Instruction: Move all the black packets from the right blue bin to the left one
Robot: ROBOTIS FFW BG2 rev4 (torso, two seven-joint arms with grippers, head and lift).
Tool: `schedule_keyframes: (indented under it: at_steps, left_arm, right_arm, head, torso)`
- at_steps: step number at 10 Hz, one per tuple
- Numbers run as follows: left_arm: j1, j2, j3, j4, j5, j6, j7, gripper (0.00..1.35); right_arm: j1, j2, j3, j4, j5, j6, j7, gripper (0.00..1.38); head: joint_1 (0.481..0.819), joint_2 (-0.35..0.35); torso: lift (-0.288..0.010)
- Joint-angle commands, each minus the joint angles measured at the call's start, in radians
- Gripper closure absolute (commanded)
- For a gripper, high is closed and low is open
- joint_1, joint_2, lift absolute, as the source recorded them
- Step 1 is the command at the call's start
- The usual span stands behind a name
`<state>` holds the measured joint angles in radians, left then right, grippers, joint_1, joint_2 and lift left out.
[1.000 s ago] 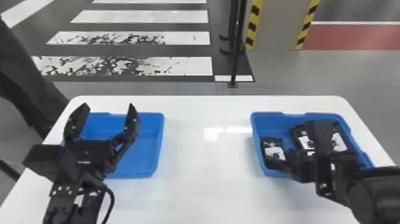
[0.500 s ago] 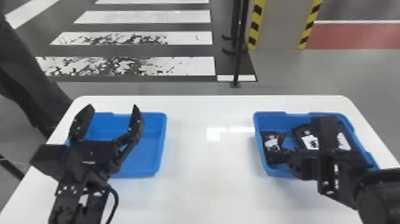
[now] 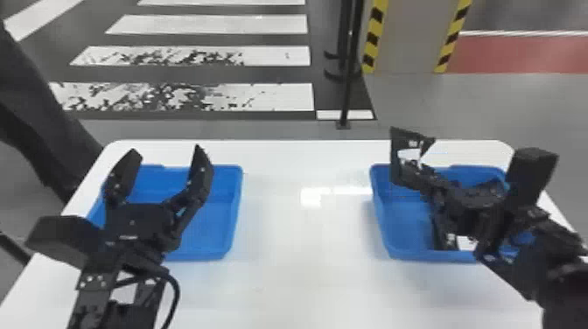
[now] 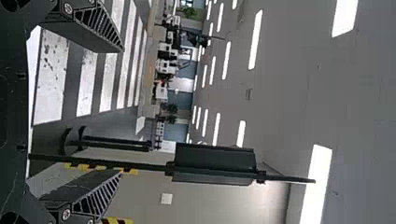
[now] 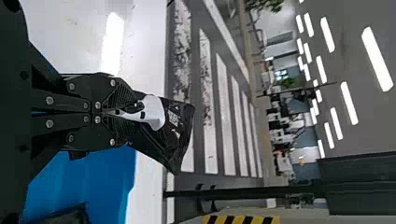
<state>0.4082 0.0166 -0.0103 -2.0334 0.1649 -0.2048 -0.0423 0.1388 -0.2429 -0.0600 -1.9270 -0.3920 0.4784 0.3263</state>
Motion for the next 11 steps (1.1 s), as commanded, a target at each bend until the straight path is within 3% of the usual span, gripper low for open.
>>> schedule_keyframes:
  at_steps: [1, 3, 4, 6, 11]
  left_arm:
    - [-0.011, 0.006, -0.036, 0.0, 0.106, -0.001, -0.014, 0.11]
    - [-0.05, 0.019, -0.075, -0.002, 0.296, 0.07, -0.102, 0.11]
    - [-0.072, 0.02, -0.067, -0.017, 0.324, 0.143, -0.157, 0.11]
    - [-0.109, 0.025, -0.044, -0.034, 0.326, 0.31, -0.242, 0.14]
    - [-0.128, 0.026, -0.024, -0.034, 0.278, 0.421, -0.281, 0.22]
  right_arm:
    - [-0.033, -0.019, 0.052, 0.07, -0.097, -0.132, 0.046, 1.29]
    - [-0.075, -0.056, 0.202, 0.097, -0.226, -0.162, 0.131, 1.28]
    - [-0.085, -0.069, 0.265, 0.09, -0.28, -0.159, 0.148, 1.29]
    - [-0.097, -0.082, 0.347, 0.065, -0.348, -0.132, 0.163, 1.29]
    - [-0.132, -0.095, 0.453, 0.043, -0.384, -0.1, 0.168, 1.29]
  head:
    - [0.695, 0.016]
    - [0.694, 0.043]
    - [0.69, 0.07]
    - [0.689, 0.103]
    - [0.695, 0.169]
  torso:
    - [-0.14]
    - [-0.14]
    - [-0.14]
    - [-0.14]
    - [-0.14]
